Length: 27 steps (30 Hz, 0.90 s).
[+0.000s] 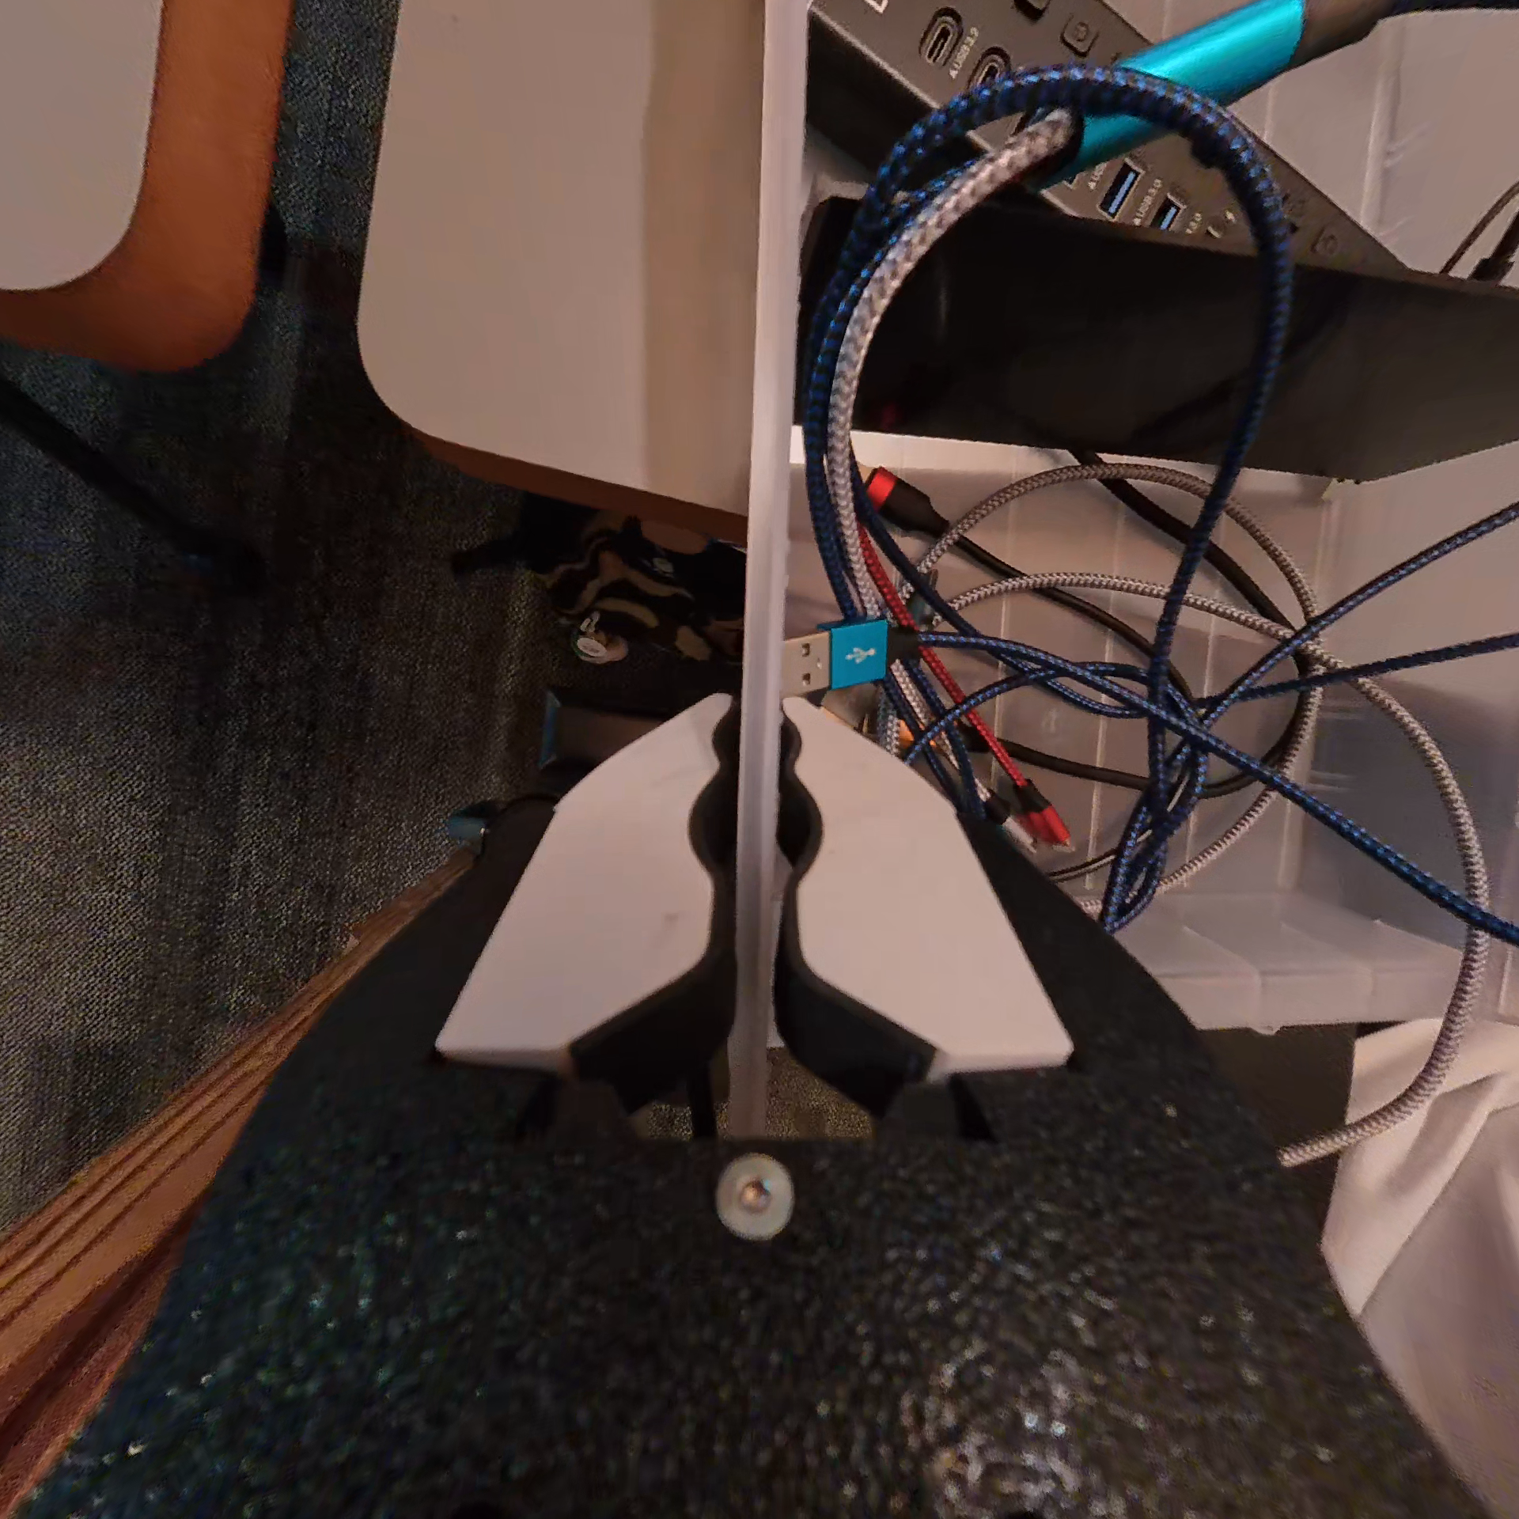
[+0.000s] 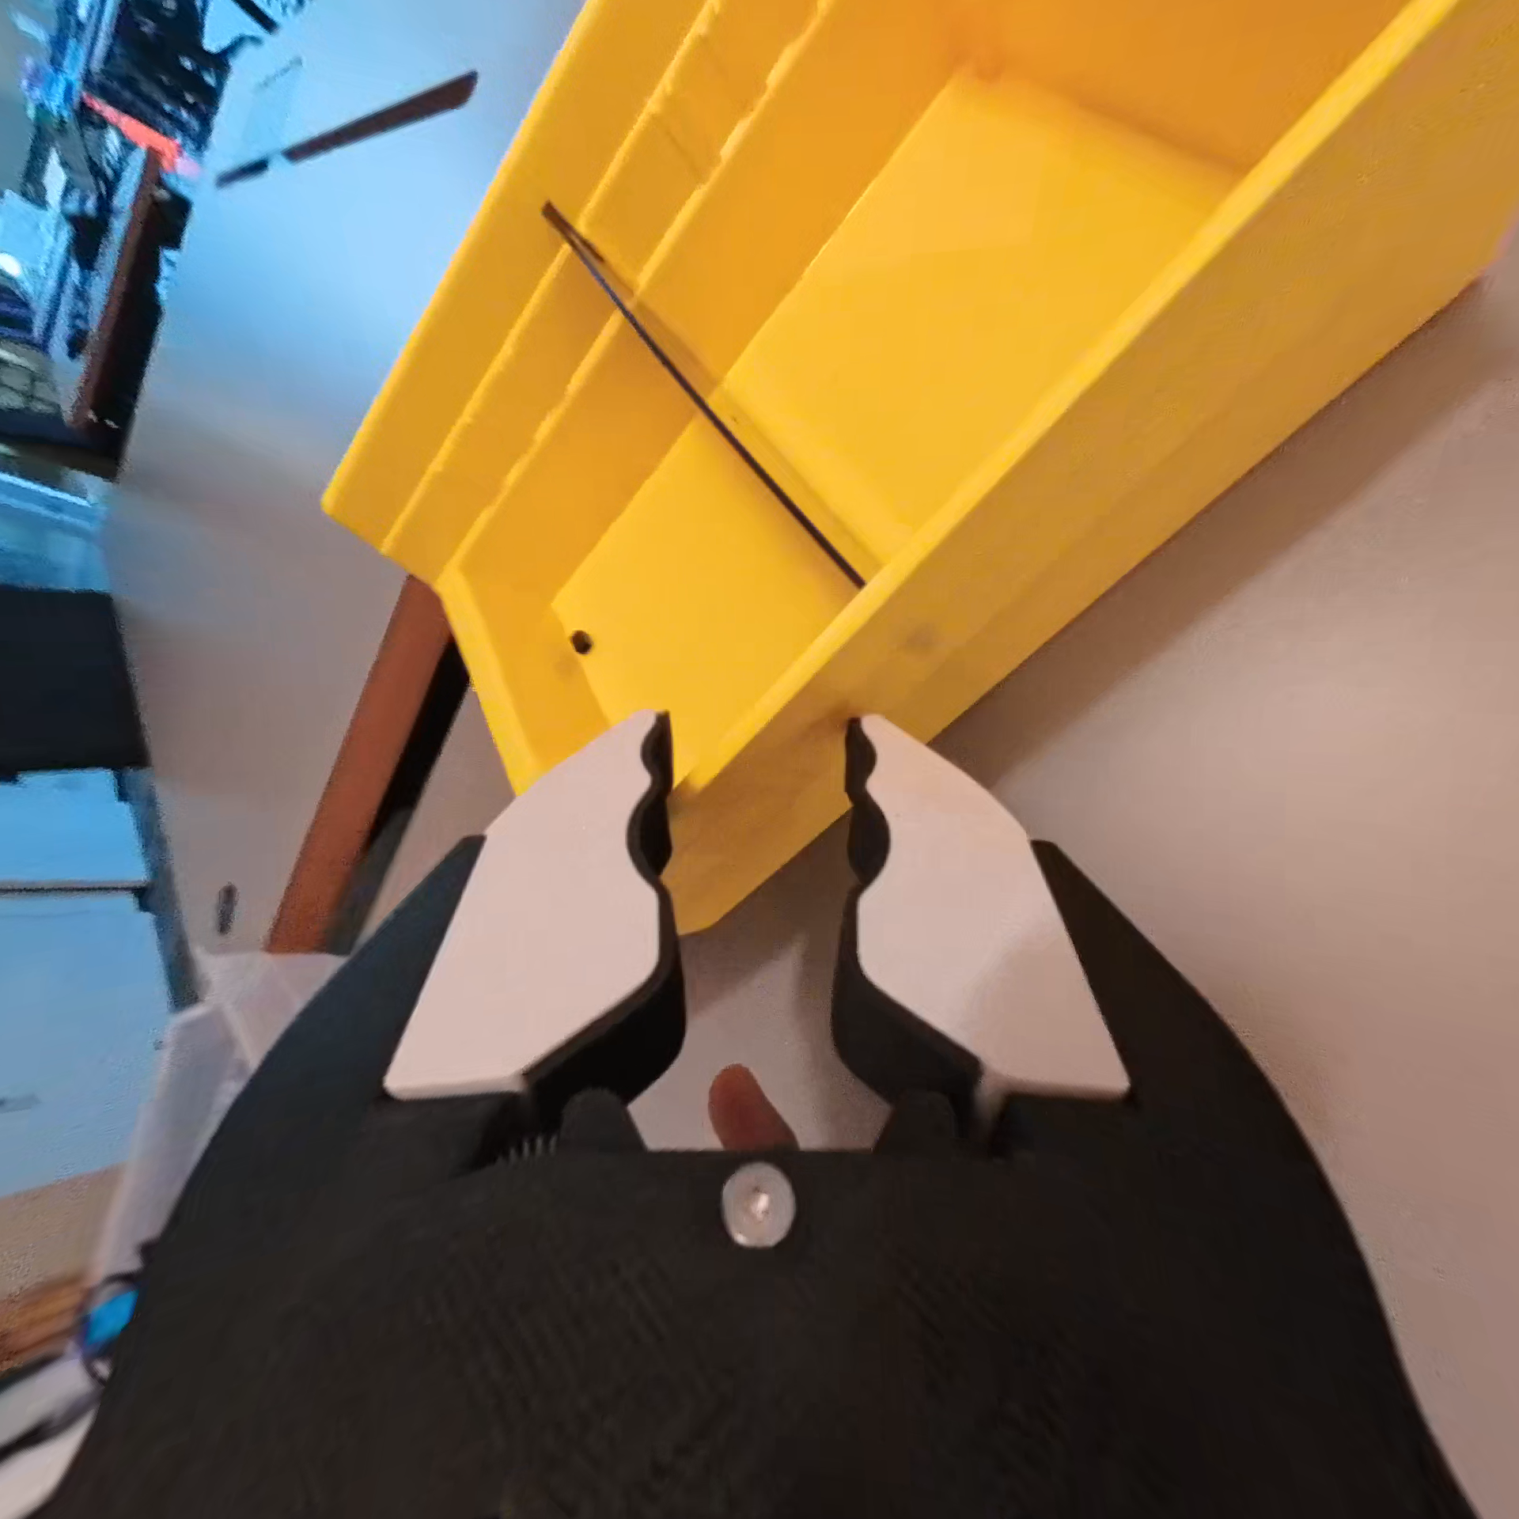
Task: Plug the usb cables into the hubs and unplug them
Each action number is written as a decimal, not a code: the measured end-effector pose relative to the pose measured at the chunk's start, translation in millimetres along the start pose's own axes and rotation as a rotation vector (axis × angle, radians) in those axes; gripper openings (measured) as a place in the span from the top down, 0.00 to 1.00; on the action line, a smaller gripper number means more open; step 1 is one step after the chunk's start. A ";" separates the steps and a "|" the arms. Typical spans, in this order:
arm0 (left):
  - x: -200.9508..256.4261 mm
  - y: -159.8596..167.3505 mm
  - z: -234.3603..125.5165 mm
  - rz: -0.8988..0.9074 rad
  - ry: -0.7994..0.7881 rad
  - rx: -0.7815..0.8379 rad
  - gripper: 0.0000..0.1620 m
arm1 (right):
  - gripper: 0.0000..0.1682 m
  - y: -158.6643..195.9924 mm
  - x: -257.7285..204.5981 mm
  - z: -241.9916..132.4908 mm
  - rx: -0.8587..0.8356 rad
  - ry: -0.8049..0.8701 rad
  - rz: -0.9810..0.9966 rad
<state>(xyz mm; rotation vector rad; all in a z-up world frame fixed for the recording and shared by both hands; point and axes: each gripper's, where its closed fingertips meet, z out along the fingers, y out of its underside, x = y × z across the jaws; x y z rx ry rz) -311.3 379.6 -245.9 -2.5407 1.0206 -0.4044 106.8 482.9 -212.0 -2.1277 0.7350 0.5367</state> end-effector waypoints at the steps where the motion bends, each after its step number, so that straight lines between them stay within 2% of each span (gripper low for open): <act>1: -1.4 -1.1 0.3 0.001 0.001 -0.001 0.97 | 0.80 -5.2 14.3 -13.6 0.009 0.018 -0.067; 4: -5.7 -5.1 1.8 0.007 0.008 -0.007 0.97 | 0.86 -11.2 53.2 -57.0 -0.036 0.064 -0.236; 8: -12.2 -17.6 7.1 -0.013 0.021 -0.020 0.97 | 0.90 4.2 88.4 -110.4 -0.128 0.145 -0.449; 12: -12.5 -41.3 18.5 -0.046 0.036 -0.014 0.96 | 0.90 30.2 114.3 -171.9 -0.130 0.103 -0.515; 13: -10.7 -47.8 21.9 -0.045 0.041 -0.016 0.96 | 0.90 35.4 128.0 -189.5 -0.117 0.139 -0.533; 20: 14.9 -112.8 58.3 -0.003 0.070 -0.003 0.96 | 0.91 69.9 233.6 -320.6 -0.085 0.196 -0.446; 27: 39.3 -210.3 111.1 0.031 0.064 0.005 0.97 | 0.91 67.3 361.0 -444.5 -0.121 0.393 -0.344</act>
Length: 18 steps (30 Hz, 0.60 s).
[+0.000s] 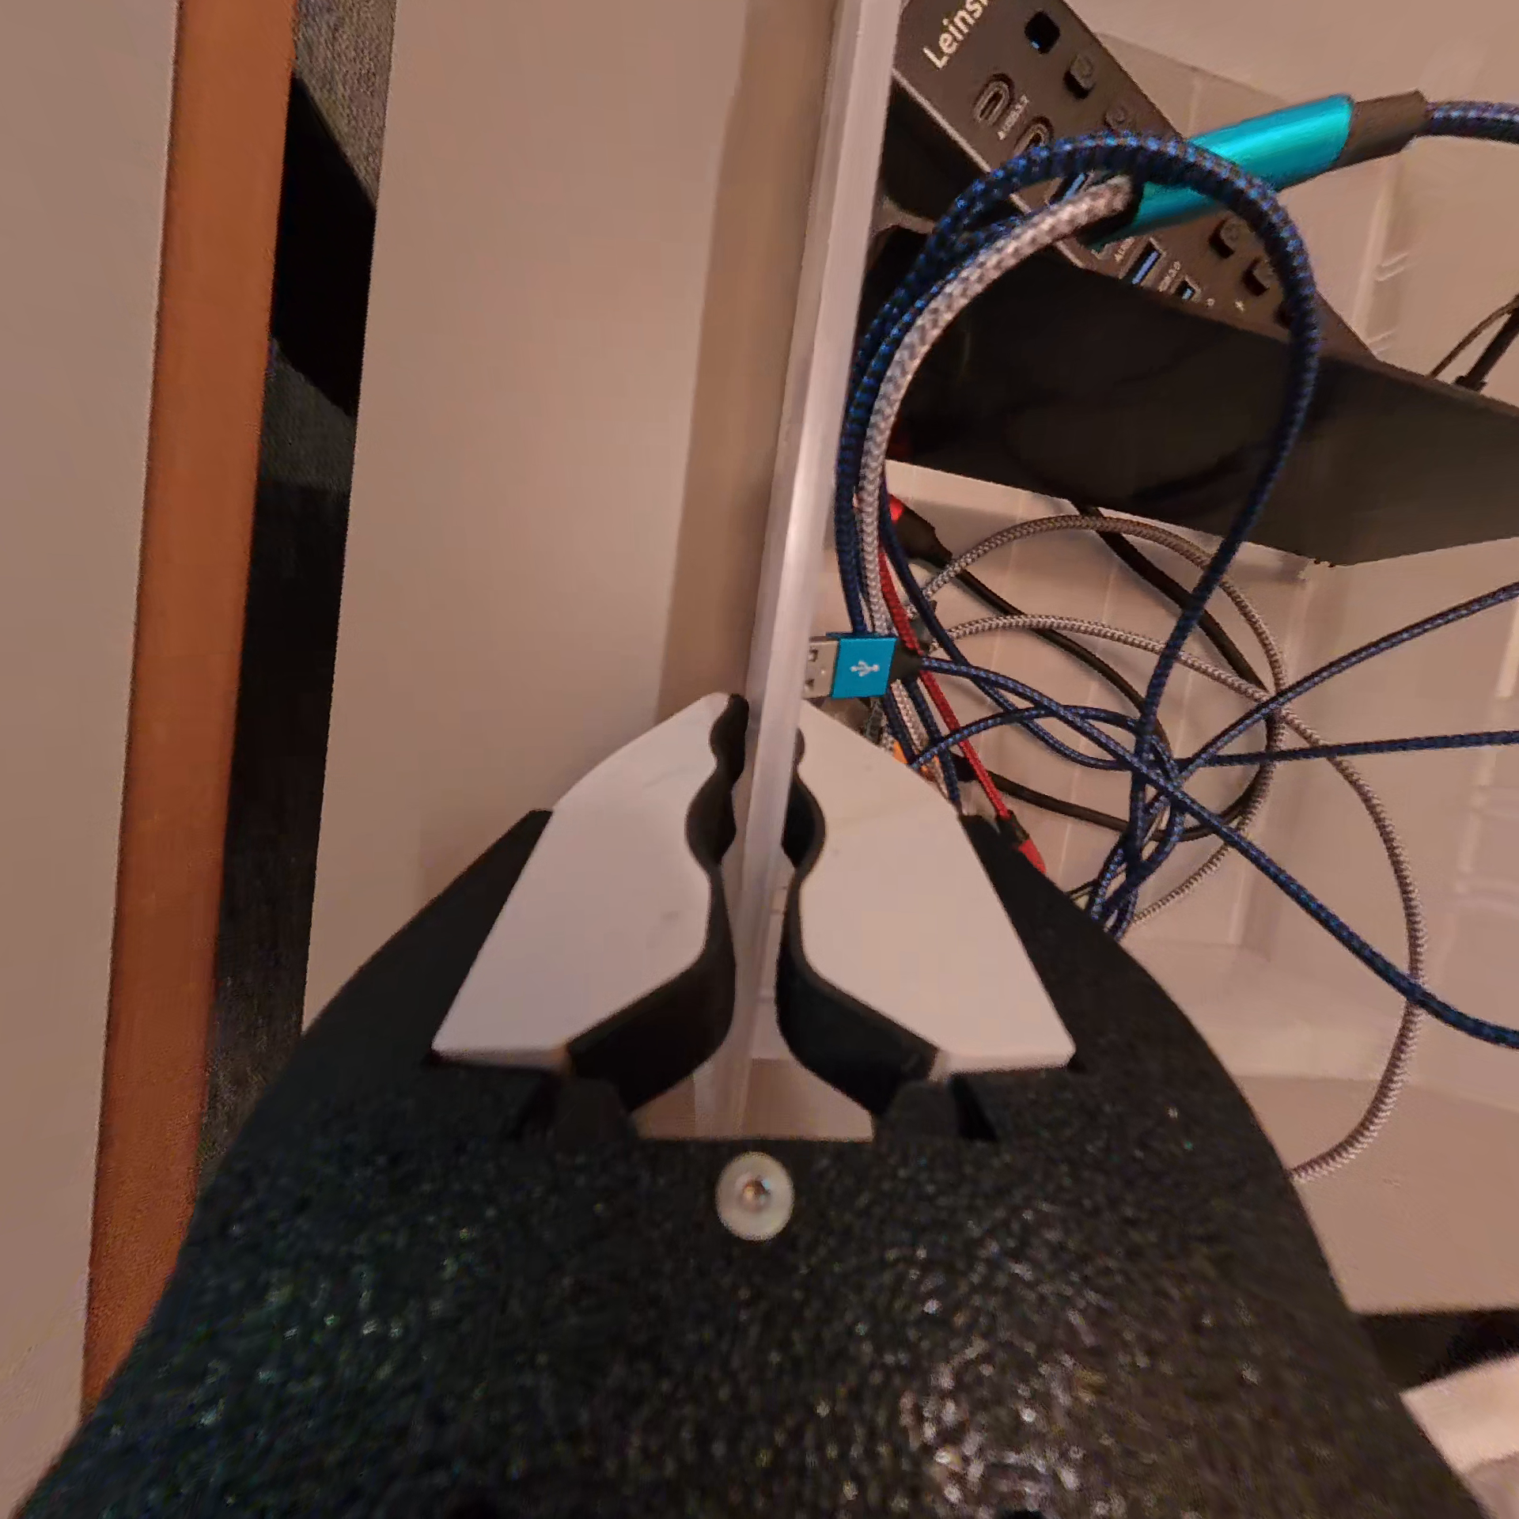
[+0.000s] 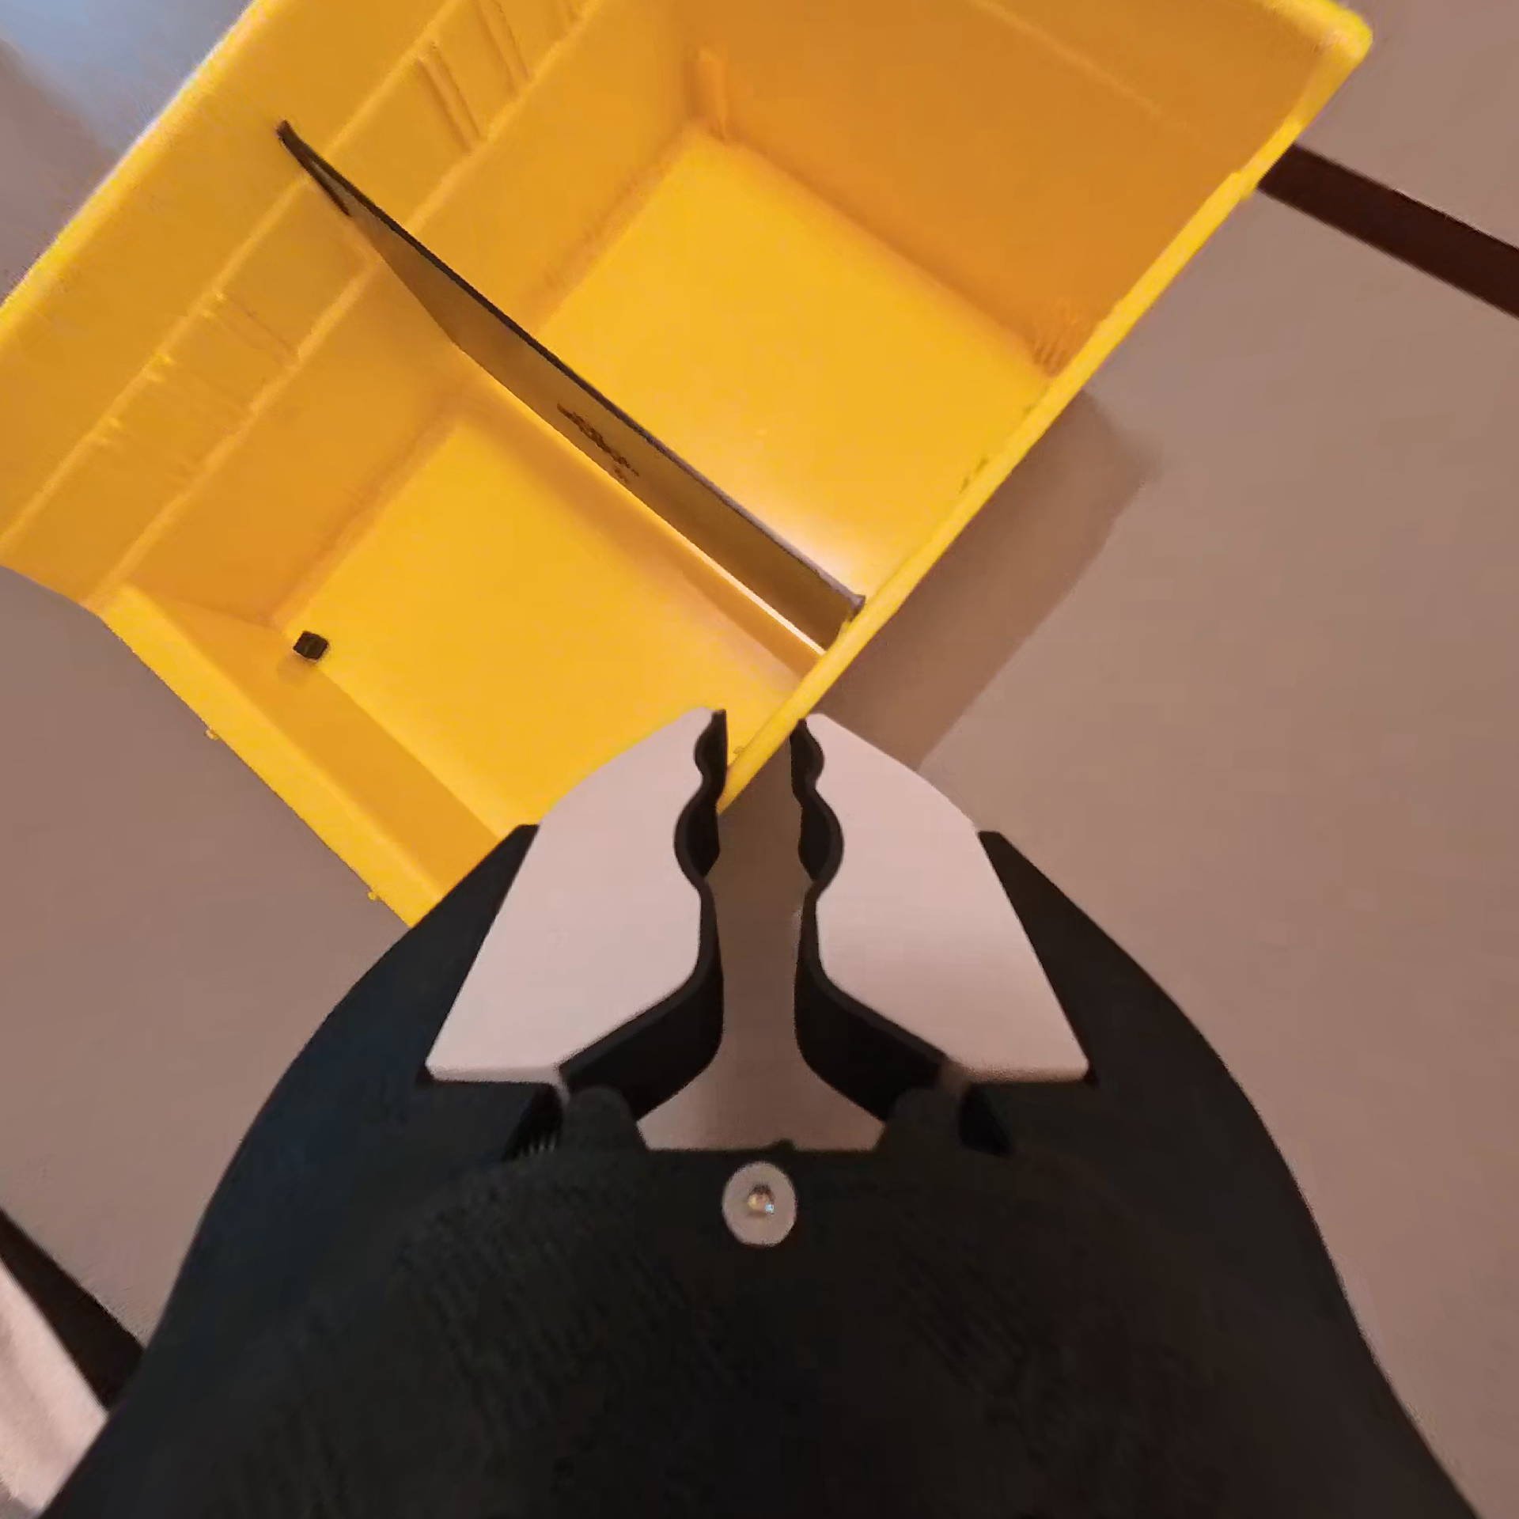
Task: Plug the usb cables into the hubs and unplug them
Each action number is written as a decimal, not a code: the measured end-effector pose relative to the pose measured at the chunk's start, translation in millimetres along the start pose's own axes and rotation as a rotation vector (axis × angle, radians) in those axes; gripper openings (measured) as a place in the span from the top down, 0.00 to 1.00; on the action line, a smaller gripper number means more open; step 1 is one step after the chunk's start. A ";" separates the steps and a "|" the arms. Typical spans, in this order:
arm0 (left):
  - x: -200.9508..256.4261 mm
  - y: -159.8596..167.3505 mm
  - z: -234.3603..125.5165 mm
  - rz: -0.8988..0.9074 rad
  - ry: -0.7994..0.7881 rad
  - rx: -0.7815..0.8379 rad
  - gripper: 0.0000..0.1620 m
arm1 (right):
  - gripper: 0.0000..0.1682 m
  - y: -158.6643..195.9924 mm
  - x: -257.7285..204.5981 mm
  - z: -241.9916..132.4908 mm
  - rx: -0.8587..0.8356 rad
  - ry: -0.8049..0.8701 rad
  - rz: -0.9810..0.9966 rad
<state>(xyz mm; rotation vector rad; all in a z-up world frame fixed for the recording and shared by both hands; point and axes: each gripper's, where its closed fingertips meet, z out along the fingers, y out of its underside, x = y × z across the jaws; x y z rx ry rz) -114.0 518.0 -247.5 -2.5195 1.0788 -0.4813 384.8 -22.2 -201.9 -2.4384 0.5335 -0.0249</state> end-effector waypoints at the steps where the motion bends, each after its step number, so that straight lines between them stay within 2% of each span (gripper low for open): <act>1: 3.3 -15.2 8.5 0.008 0.002 -0.003 0.97 | 0.91 7.4 21.5 -7.9 -0.023 0.029 0.007; 7: 23.1 -81.8 47.4 0.069 -0.012 -0.021 0.97 | 0.92 37.2 125.8 -42.7 -0.150 0.098 0.004; 13: 29.9 -103.3 58.4 0.129 -0.034 -0.009 0.95 | 0.94 36.2 163.6 -48.2 -0.192 0.127 0.040; 15: 23.2 -113.9 44.0 0.163 -0.100 0.080 0.80 | 0.95 29.8 175.2 -57.3 -0.172 0.242 0.032; 18: 27.6 -139.5 -9.5 0.148 -0.117 0.343 0.74 | 0.78 -12.0 168.5 -95.7 0.100 0.436 0.055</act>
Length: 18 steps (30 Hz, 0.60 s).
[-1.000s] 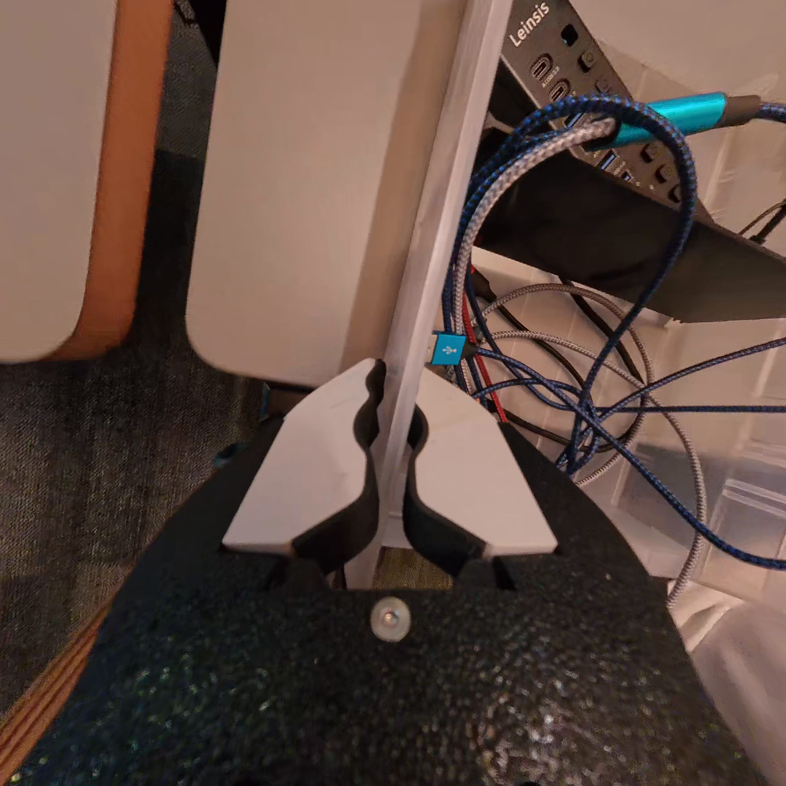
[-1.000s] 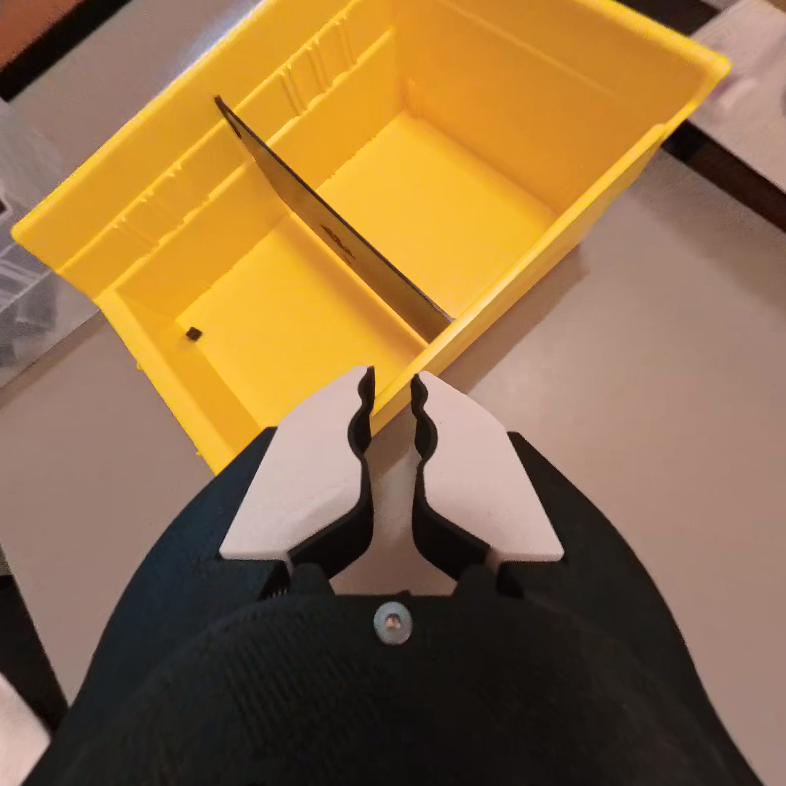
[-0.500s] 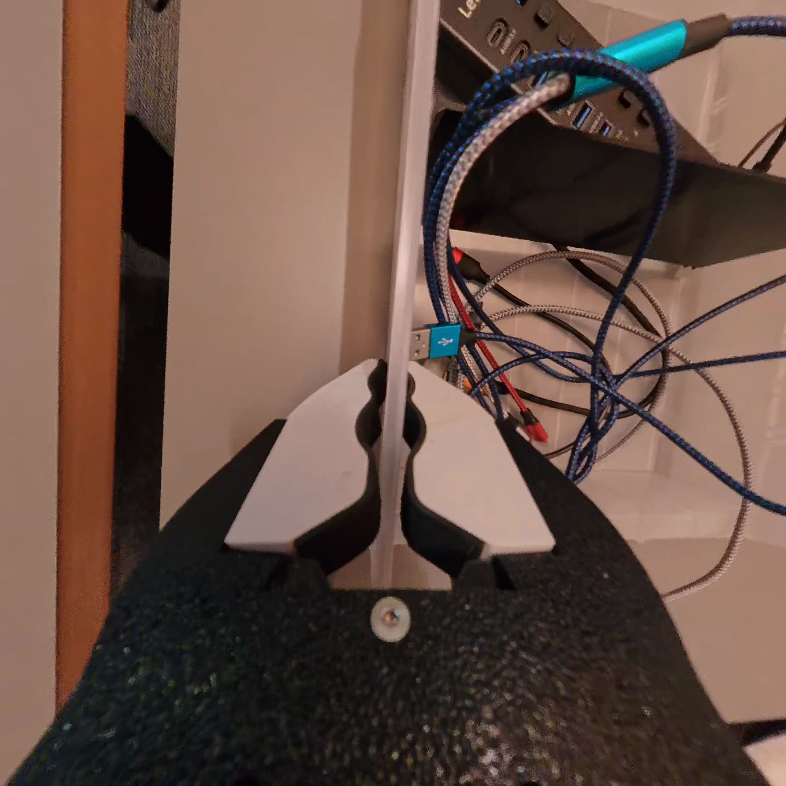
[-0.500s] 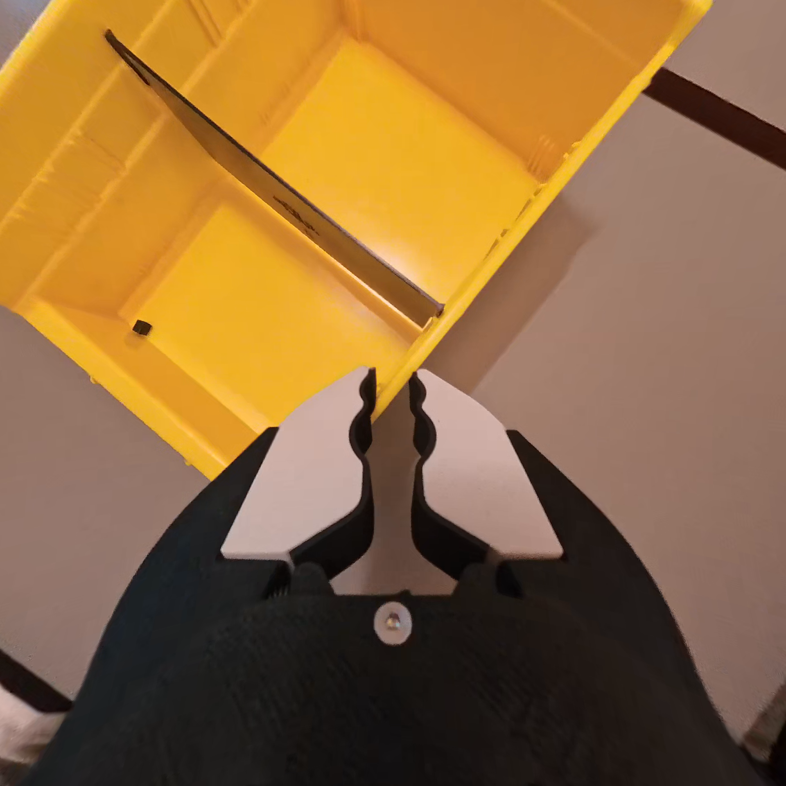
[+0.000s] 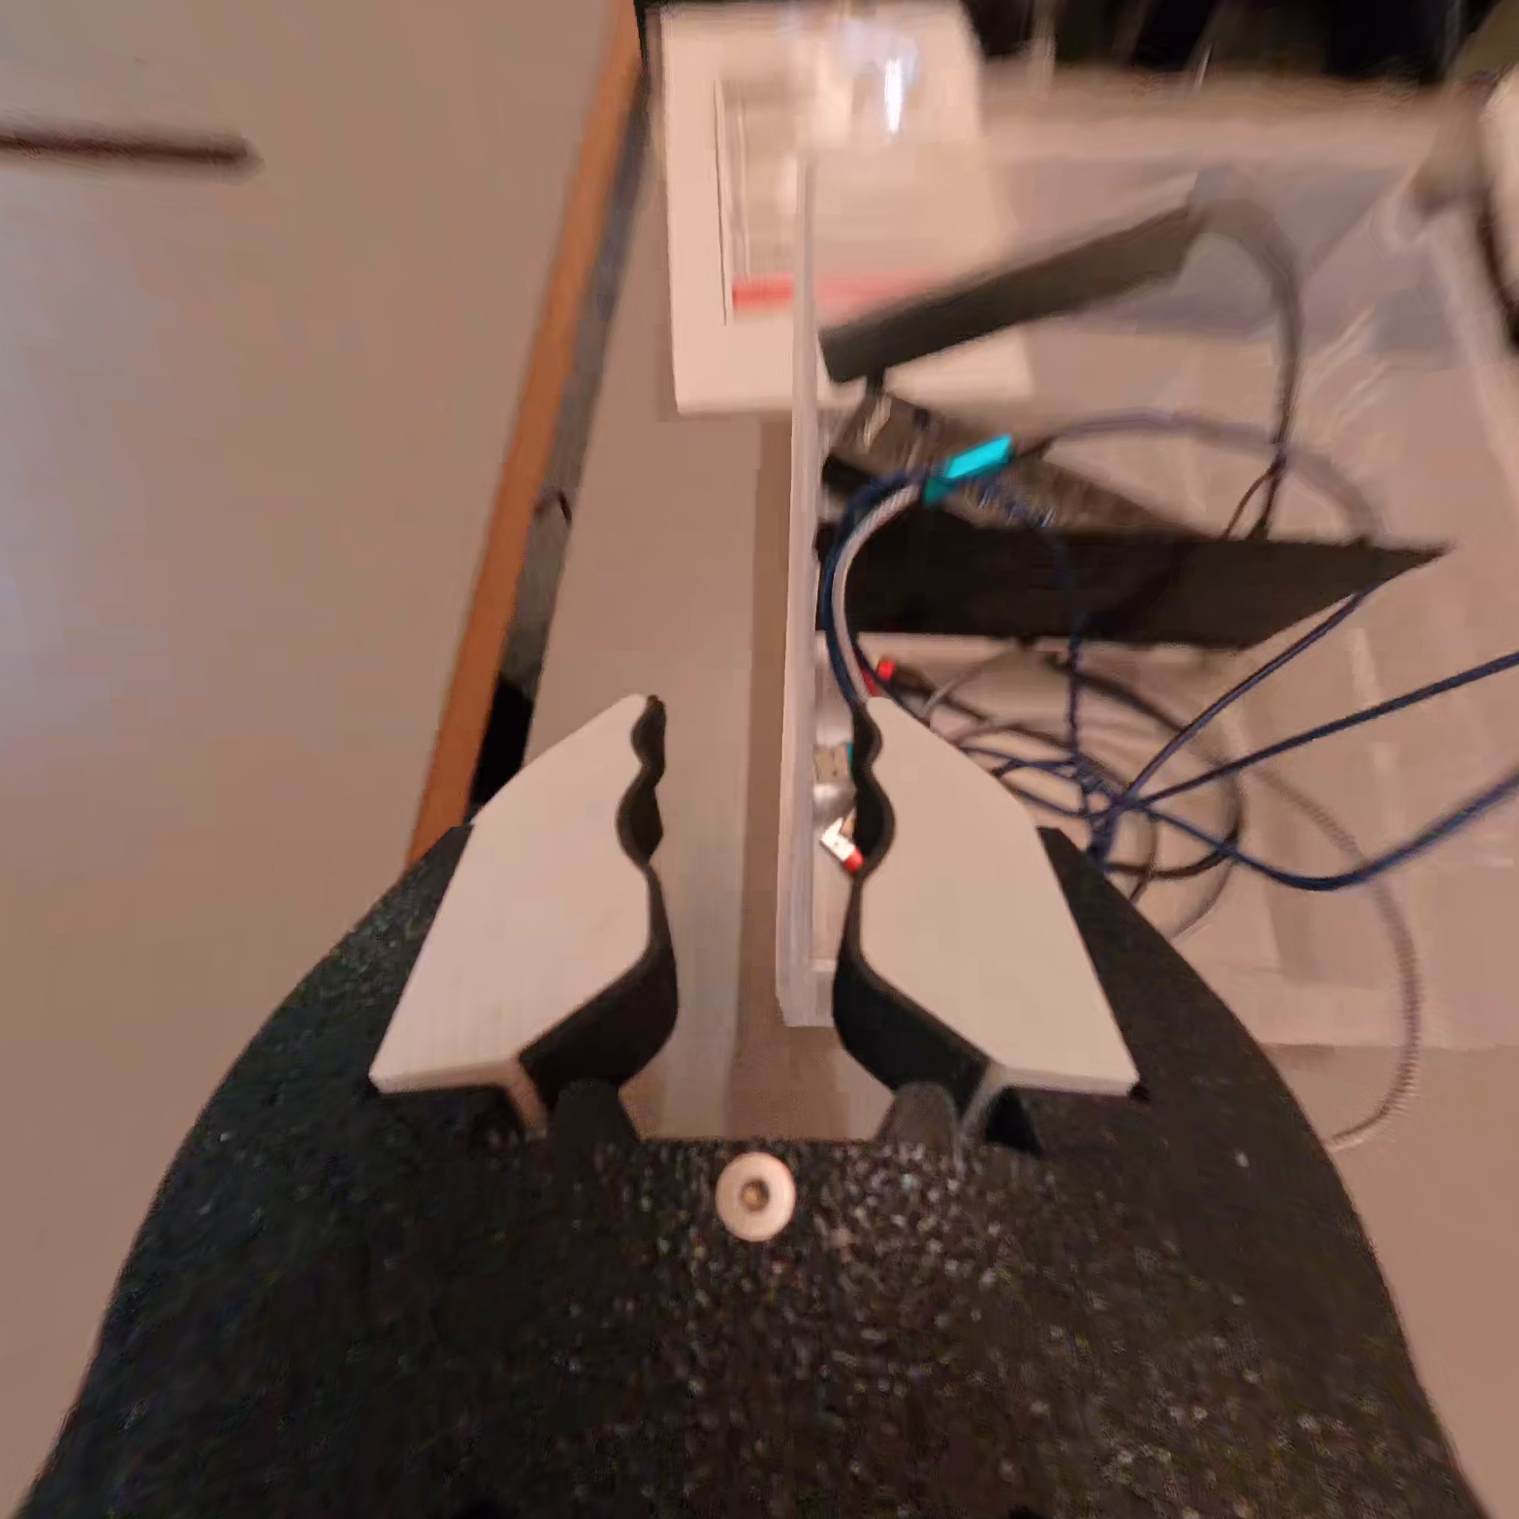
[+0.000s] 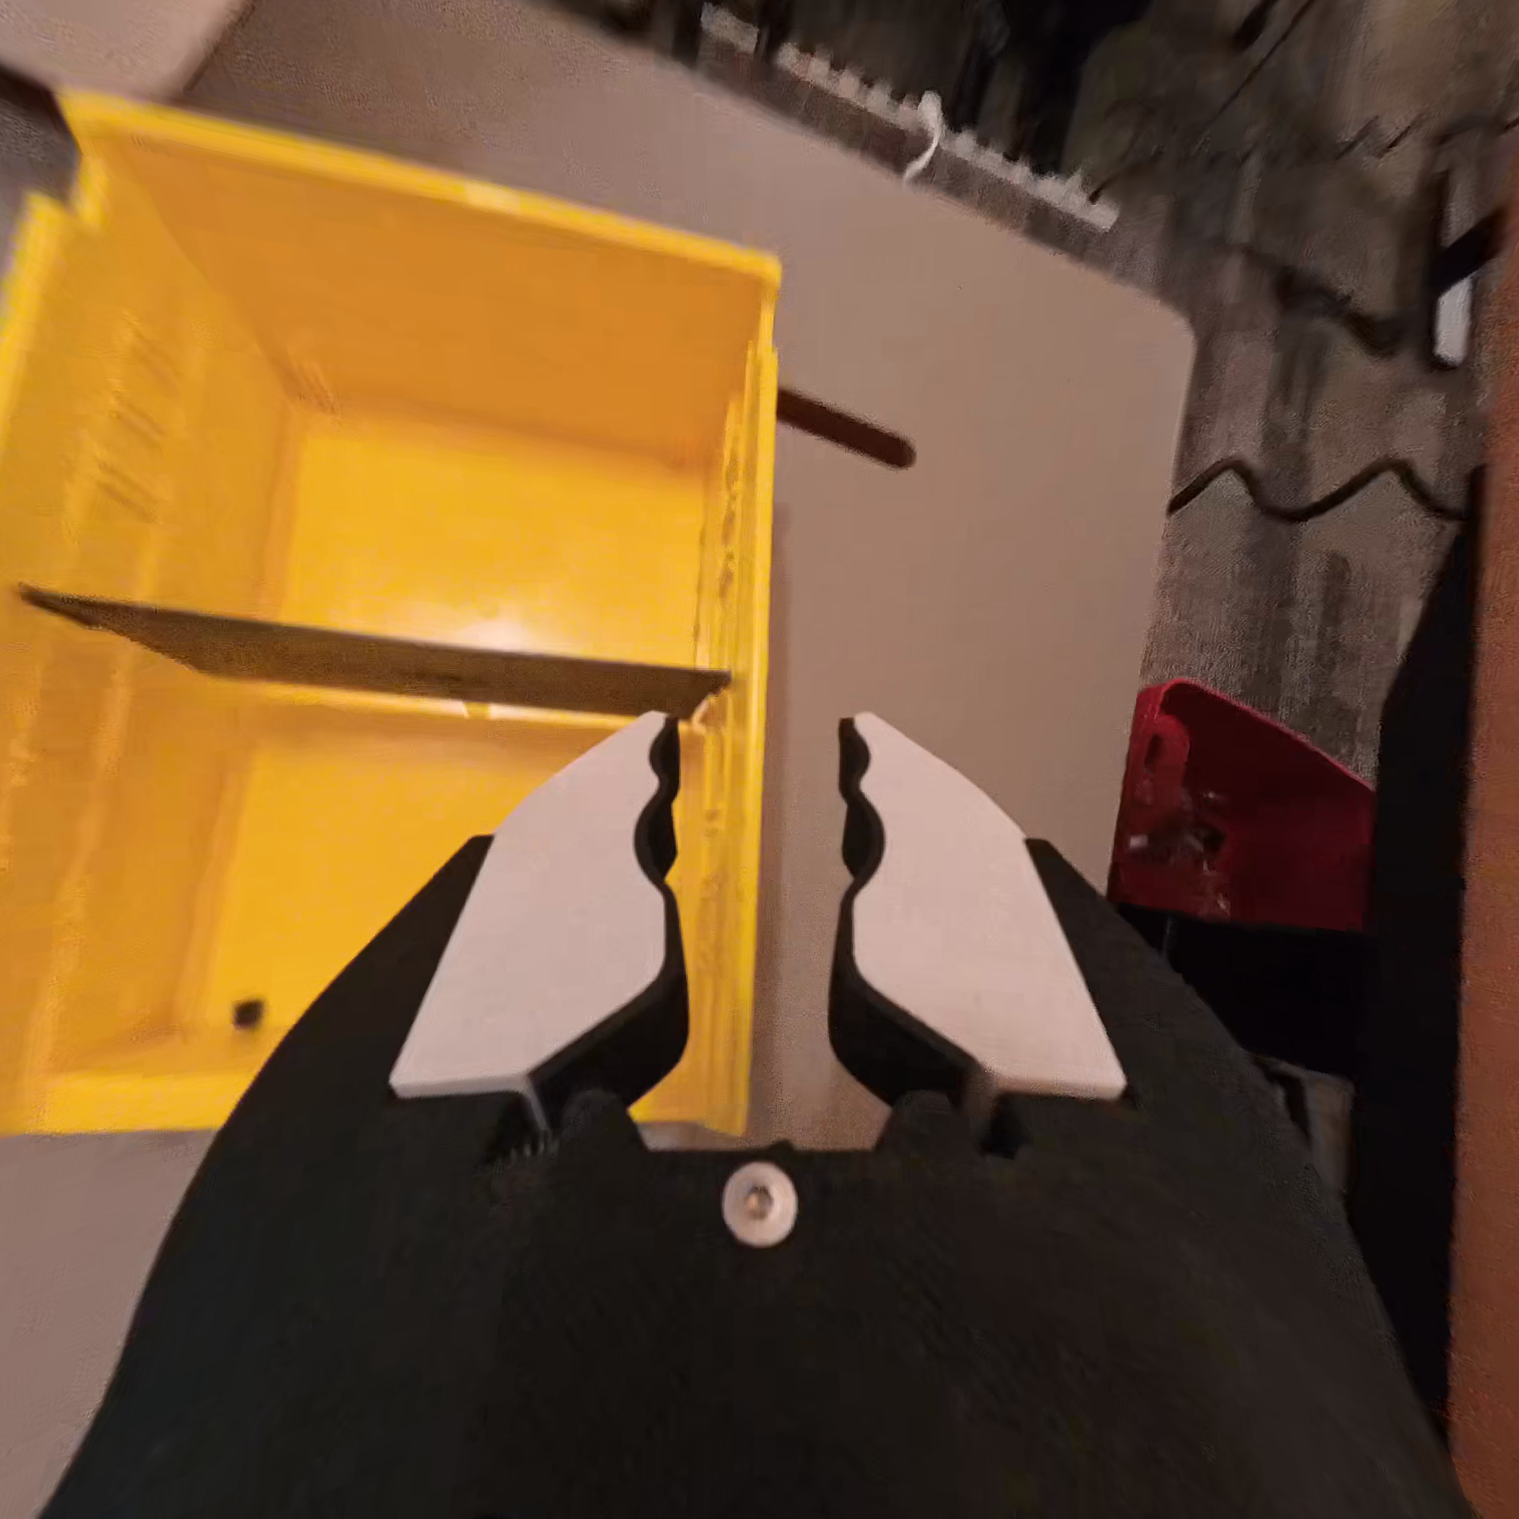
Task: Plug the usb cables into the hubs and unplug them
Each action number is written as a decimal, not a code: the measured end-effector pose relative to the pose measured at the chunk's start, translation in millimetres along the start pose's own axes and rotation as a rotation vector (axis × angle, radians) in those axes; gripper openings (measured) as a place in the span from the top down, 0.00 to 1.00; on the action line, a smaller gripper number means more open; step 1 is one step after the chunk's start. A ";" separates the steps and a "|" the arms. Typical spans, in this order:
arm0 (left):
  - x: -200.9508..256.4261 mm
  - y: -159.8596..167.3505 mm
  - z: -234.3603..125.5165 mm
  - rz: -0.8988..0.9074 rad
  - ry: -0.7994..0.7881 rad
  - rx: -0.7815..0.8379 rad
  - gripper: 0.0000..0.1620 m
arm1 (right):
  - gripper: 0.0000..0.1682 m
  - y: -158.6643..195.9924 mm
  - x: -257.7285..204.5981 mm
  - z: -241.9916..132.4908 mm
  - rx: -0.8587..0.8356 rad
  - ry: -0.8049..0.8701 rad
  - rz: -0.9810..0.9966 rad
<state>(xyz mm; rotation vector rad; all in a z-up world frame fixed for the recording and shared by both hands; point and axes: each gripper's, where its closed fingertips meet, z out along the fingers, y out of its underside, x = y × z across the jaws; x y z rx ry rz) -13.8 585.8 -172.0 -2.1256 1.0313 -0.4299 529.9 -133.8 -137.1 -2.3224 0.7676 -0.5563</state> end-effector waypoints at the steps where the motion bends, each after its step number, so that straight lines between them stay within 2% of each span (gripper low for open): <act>1: 1.4 -12.1 -18.4 -0.016 -0.001 0.079 0.70 | 0.74 -15.2 -10.0 -17.0 0.092 0.022 0.041; 4: 40.4 -34.9 -70.3 0.012 0.116 0.261 0.69 | 0.63 -43.6 -72.2 -60.4 0.271 0.055 0.021; 6: 87.0 -36.2 -96.4 0.093 0.218 0.318 0.63 | 0.56 -51.6 -136.7 -73.5 0.336 0.035 -0.089; 8: 142.0 -30.4 -115.8 0.181 0.319 0.361 0.59 | 0.54 -54.0 -211.6 -75.4 0.381 -0.050 -0.140; 10: 202.4 -14.3 -130.1 0.263 0.441 0.375 0.58 | 0.50 -49.5 -277.1 -69.3 0.388 -0.112 -0.178; 12: 265.0 11.9 -145.9 0.310 0.594 0.344 0.49 | 0.46 -37.0 -317.0 -57.0 0.342 -0.077 -0.226; 15: 350.9 57.8 -177.6 0.385 0.821 0.322 0.44 | 0.43 -24.3 -352.5 -47.6 0.342 -0.012 -0.259; 17: 396.2 85.4 -197.4 0.435 0.907 0.334 0.35 | 0.43 -14.0 -363.8 -49.4 0.338 0.026 -0.255; 18: 415.3 98.2 -206.7 0.458 0.937 0.338 0.34 | 0.42 -8.9 -368.6 -52.5 0.336 0.031 -0.250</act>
